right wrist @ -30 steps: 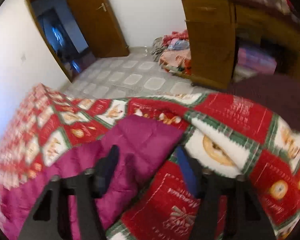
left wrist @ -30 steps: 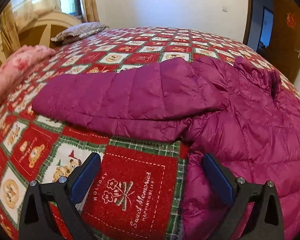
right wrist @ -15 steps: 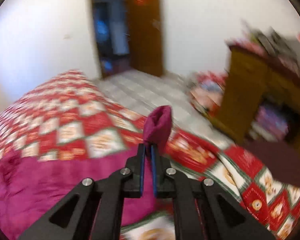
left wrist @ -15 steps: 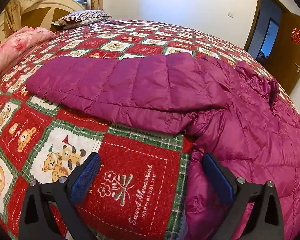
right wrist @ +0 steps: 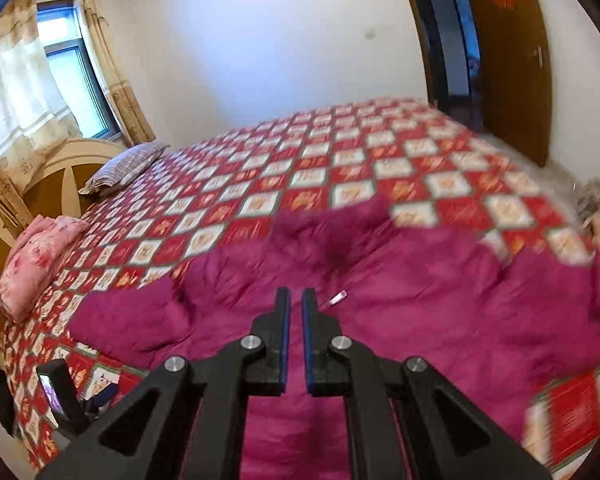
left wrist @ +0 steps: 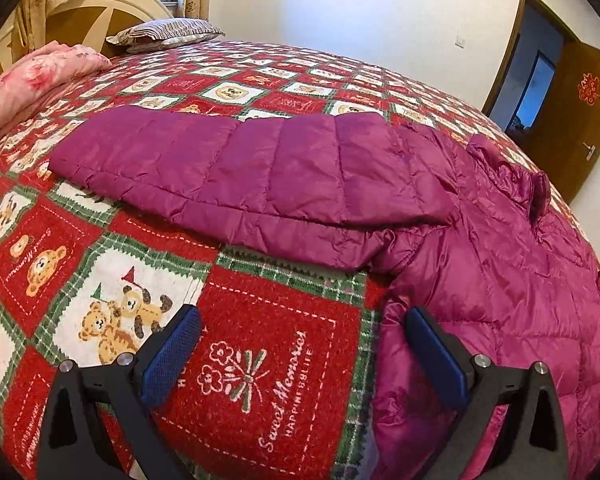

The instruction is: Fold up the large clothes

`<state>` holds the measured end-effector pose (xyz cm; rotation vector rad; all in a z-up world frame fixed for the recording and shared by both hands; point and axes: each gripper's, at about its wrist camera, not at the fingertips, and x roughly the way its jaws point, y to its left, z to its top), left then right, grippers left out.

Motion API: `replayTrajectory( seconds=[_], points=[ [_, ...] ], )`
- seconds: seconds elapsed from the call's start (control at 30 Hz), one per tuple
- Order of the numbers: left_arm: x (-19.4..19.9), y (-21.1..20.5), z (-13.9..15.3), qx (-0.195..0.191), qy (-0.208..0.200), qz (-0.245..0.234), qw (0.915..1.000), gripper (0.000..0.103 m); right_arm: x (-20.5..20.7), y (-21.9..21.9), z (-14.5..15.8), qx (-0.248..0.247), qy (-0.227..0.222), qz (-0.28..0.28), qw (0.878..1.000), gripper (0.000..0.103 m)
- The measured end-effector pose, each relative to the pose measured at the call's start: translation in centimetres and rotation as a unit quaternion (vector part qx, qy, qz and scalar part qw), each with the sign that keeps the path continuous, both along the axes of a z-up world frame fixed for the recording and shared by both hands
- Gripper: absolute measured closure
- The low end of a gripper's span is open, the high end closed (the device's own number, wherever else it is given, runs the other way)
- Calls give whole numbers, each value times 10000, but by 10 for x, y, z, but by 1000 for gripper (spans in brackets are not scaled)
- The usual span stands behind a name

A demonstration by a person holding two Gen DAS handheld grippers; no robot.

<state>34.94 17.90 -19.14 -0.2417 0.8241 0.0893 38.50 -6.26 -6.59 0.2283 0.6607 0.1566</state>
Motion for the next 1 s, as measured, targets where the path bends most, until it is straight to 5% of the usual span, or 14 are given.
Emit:
replayTrajectory(
  seconds=[0.1,0.13,0.17,0.23,0.37,0.47,0.63,0.7,0.73,0.8,0.83,1.0],
  points=[
    [0,3,0,-100,-45,-11,9999,1,-4,-24,-8,-90,21,-533,9985,82],
    [-1,3,0,-124,-59,-12,9999,1,-9,-46,-7,-240,-58,-861,9960,52],
    [-1,4,0,-142,-70,-13,9999,1,-13,-55,1,-374,-116,-1114,9930,5],
    [-1,4,0,-152,-81,-16,9999,1,-25,-108,8,-884,-278,-2011,9752,0],
    [-1,5,0,-169,-92,-12,9998,1,-17,-201,-5,-1541,195,-2671,9511,0],
    [0,4,0,-142,-77,-10,9999,1,1,-260,-33,-1505,899,-2967,9387,0],
    [2,0,-1,15,5,-4,10000,1,25,-312,-73,-1351,1452,-3366,9205,0],
    [3,-1,-2,65,33,-1,10000,1,31,-327,-90,-1157,1752,-3384,9173,32],
    [3,-2,-2,82,43,1,10000,1,31,-328,-95,-1137,1891,-3407,9139,58],
    [4,-2,-2,122,63,3,9999,1,10,-330,-86,-1046,1877,-3483,9125,71],
    [4,-3,-2,136,69,4,9999,1,6,-329,-82,-1052,1792,-3535,9121,87],
    [4,-3,-3,142,70,5,9999,1,-16,-303,-30,-971,1074,-3406,9290,90]
  ],
)
